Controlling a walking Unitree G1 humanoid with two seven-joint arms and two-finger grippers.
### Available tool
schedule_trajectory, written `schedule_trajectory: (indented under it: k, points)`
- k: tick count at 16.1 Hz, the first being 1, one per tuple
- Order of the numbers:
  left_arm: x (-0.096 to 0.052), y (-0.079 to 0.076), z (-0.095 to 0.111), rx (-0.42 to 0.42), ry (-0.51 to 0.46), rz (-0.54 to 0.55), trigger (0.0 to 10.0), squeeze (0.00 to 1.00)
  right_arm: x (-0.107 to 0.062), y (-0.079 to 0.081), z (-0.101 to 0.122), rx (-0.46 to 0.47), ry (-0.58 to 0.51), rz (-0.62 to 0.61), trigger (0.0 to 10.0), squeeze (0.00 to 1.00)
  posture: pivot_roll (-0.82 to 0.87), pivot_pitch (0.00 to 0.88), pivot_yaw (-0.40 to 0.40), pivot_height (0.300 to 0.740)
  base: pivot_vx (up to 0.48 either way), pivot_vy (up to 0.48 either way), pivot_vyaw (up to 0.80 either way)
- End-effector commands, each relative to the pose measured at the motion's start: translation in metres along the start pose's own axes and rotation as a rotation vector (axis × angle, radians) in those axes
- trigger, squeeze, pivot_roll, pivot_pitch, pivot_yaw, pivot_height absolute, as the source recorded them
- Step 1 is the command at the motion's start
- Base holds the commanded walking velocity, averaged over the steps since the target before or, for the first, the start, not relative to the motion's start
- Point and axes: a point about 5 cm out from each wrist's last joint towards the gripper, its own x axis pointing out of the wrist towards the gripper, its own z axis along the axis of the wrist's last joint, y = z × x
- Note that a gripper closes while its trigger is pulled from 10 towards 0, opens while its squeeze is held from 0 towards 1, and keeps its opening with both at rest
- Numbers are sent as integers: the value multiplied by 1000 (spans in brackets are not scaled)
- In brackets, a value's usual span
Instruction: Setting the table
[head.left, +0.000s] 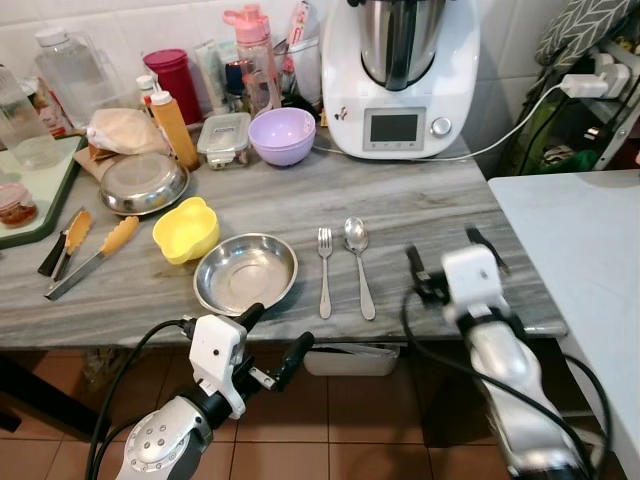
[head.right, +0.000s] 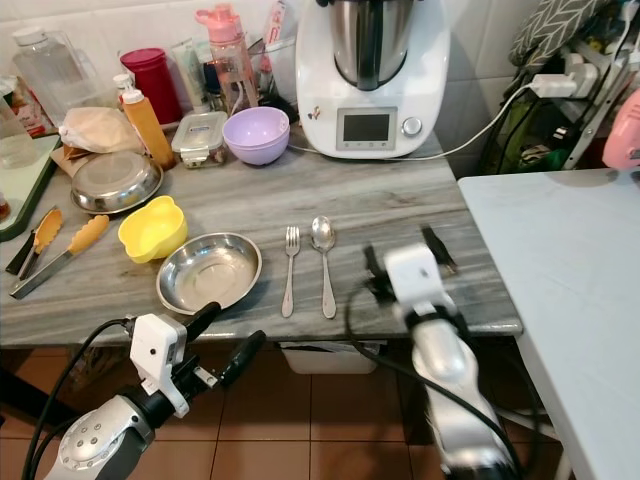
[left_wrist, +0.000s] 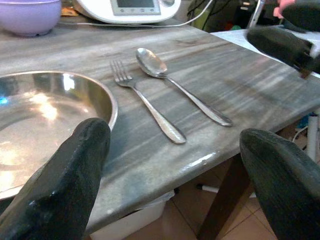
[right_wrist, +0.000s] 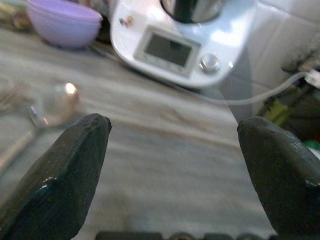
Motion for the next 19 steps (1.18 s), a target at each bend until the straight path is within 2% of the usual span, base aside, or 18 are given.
schedule_trajectory:
  k: [1,3,5,6,7,9,10,11,12,13,15,19]
  points:
    - [-3,7,-1,16,1,48,10000,0,-5,0,6,2,-20,15,10000,1000,-250,17,77,740,0,0,0]
    - [-5,12,-6,22,1,96,10000,0,-13,-1,3,34,15,13,10000,1000,-254,12,75,740,0,0,0]
    - [-8,19,-9,23,-8,196,10000,0,-19,-2,-1,77,65,-9,10000,1000,-255,8,71,740,0,0,0]
    - [-10,25,-11,29,5,269,10000,0,-19,0,-2,145,83,-6,10000,1000,-255,8,71,740,0,0,0]
    - [-11,29,-12,45,10,323,10000,0,-18,0,-2,156,86,-9,10000,1000,-250,9,66,740,0,0,0]
    - [-12,31,-12,4,-1,350,10000,0,-15,7,3,125,82,29,10000,1000,-245,7,54,740,0,0,0]
    - [-12,31,-12,-10,2,342,10000,0,-14,8,4,139,81,40,10000,1000,-243,7,53,740,0,0,0]
    - [-13,33,-12,17,15,345,10000,0,-13,9,6,158,74,55,10000,961,-243,7,53,740,0,0,0]
    - [-15,38,-10,56,23,364,10000,0,-11,12,11,143,54,79,10000,165,-239,4,52,740,0,0,0]
    - [-15,43,-8,73,18,408,10000,0,-9,12,12,148,58,84,10000,0,-239,4,52,740,0,0,0]
    - [-15,47,-7,75,17,476,10000,0,-8,13,12,157,70,84,10000,0,-243,2,48,740,0,0,0]
    - [-12,42,-8,100,25,488,10000,0,-7,15,12,160,66,105,10000,0,-245,0,43,740,0,0,0]
